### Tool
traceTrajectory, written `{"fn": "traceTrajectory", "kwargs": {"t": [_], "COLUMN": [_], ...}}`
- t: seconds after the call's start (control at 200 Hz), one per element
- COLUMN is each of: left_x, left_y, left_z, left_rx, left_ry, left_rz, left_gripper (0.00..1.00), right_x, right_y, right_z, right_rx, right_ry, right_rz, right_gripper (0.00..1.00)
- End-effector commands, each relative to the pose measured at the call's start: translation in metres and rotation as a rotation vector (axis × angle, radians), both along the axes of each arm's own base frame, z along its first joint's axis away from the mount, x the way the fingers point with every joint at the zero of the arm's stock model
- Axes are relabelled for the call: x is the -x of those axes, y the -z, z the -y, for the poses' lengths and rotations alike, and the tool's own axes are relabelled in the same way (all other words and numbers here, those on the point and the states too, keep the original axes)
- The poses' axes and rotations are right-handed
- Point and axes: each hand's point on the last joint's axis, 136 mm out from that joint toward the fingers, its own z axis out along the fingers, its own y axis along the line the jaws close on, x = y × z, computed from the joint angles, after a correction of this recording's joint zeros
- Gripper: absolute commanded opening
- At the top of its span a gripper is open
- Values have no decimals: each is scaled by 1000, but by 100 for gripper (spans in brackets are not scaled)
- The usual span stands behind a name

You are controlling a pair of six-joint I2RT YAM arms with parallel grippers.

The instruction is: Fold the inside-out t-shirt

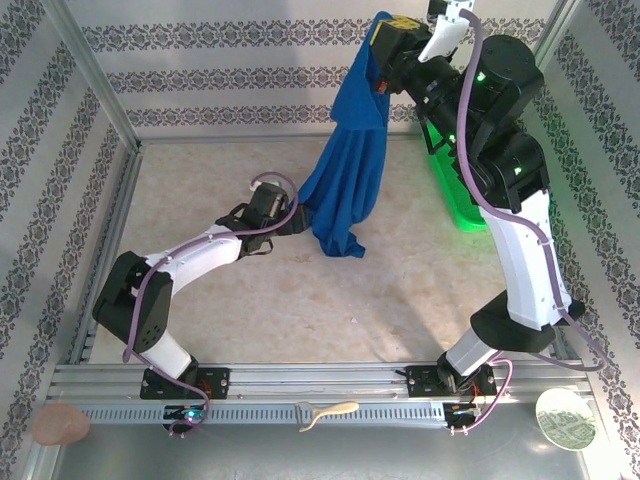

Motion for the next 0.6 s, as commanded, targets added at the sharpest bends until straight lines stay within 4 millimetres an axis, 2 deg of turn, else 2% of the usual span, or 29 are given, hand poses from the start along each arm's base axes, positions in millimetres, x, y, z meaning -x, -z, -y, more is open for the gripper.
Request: {"fn": "traceTrajectory", "kwargs": {"t": [0.0,0.055,0.195,0.33,0.5,0.594], "left_x": [5,10,36,55,74,90], "left_y": [-13,-23,-49,-77,-126,-143], "left_z": [6,17,39,63,116,147], "left_rx": [80,157,363,471,506,513], "left_ry": [37,78,150,223,436,560], "left_rz": [28,55,152,256,384,443], "left_gripper": [97,100,100,100,100,99], "right_x": [25,24,24,25,26,27], "right_y": [-30,-28,-28,-29,-31,-32], "right_z": [20,20,19,19,19,19], "right_rx": [-41,-38,-33,-38,-45,-46], "right_ry": [23,23,20,14,9,12], "right_rz": [82,79,78,83,83,84], "right_gripper": [0,0,0,0,0,0]}}
